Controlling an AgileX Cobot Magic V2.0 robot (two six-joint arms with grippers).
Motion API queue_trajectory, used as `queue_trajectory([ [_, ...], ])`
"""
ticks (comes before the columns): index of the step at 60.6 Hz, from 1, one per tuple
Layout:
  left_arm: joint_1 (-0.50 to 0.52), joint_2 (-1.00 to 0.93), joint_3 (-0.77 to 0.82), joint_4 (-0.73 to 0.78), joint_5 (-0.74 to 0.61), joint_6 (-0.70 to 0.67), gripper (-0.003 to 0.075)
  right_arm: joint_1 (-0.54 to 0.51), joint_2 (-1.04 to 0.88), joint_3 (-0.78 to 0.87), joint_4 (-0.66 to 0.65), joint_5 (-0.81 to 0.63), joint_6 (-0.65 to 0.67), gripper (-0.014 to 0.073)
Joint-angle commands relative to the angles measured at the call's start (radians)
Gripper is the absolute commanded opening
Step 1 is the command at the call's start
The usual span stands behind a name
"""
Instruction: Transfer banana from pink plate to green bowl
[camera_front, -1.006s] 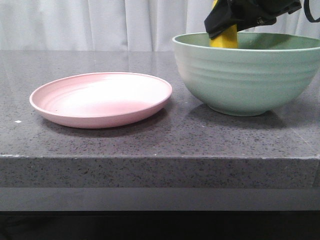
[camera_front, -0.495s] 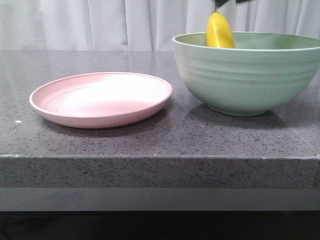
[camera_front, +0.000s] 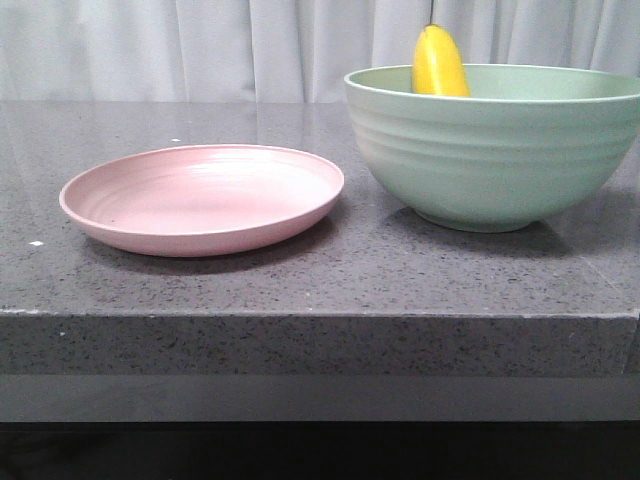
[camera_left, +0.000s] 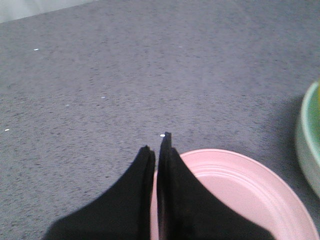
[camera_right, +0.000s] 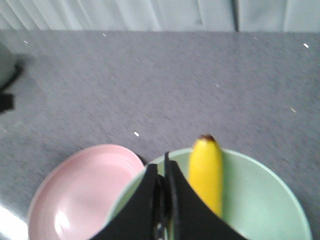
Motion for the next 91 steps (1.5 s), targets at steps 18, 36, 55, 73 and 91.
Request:
queue_trajectory([
  [18, 0.191, -0.279, 0.142, 0.015, -0.186, -0.054, -0.002, -0.081, -0.183, 0.05, -0.367, -0.111, 0.212, -0.006],
  [36, 0.293, -0.66, 0.575, 0.015, -0.326, -0.054, -0.002, 0.074, -0.486, 0.363, -0.367, -0.356, 0.154, -0.006],
  [55, 0.303, -1.031, 0.944, 0.011, -0.398, -0.054, -0.002, 0.11, -0.837, 0.722, -0.364, -0.413, 0.154, -0.006],
  [73, 0.303, -1.158, 1.005, 0.011, -0.409, -0.054, -0.002, 0.11, -1.06, 0.894, -0.32, -0.487, 0.154, -0.006],
  [91, 0.303, -1.158, 1.005, 0.011, -0.408, -0.054, -0.002, 0.11, -1.068, 0.894, -0.313, -0.495, 0.155, -0.006],
])
